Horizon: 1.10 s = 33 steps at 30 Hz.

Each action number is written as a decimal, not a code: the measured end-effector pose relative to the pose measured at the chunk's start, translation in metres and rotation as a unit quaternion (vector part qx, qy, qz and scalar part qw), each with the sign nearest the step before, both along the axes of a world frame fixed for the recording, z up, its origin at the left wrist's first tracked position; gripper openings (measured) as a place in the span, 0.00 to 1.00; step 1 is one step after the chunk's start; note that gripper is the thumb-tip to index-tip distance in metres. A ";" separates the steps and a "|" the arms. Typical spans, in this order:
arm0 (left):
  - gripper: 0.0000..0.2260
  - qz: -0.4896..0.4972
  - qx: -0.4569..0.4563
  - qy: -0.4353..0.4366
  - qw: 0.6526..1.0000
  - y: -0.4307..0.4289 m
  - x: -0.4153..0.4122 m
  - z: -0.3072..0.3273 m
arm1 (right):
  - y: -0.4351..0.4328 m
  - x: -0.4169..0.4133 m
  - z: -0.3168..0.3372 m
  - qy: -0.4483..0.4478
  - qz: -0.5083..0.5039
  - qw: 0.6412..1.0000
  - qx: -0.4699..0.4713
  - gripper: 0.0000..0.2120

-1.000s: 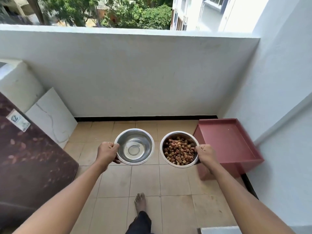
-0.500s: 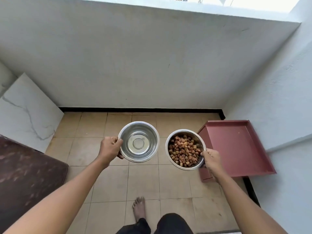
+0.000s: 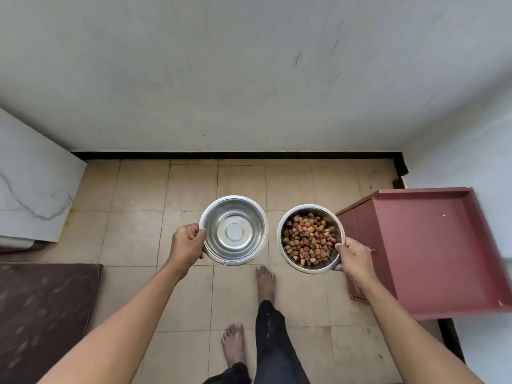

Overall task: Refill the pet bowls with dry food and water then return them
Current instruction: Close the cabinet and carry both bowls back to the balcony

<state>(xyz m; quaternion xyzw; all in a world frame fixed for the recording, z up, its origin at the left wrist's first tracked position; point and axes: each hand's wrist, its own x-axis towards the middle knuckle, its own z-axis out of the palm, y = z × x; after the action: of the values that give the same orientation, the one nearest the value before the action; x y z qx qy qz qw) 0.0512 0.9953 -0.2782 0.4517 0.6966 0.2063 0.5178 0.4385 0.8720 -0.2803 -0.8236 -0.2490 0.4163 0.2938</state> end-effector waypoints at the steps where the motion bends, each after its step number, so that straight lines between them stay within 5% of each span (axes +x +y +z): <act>1: 0.13 0.001 -0.005 -0.001 1.000 0.009 0.005 -0.022 | 0.011 0.005 -0.021 0.005 0.002 1.000 -0.002 0.11; 19: 0.09 0.006 -0.094 0.041 0.995 0.125 0.055 -0.411 | 0.163 0.061 -0.392 0.076 0.026 0.995 -0.053 0.13; 33: 0.09 0.019 -0.121 0.036 0.992 0.141 0.066 -0.557 | 0.193 0.074 -0.550 0.033 0.058 0.993 -0.101 0.07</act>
<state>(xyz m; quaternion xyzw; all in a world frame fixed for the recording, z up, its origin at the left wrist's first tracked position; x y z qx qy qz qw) 0.1170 1.1360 -0.8353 0.3791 0.7431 0.1139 0.5395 0.5120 1.0648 -0.8306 -0.8190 -0.2433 0.4829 0.1921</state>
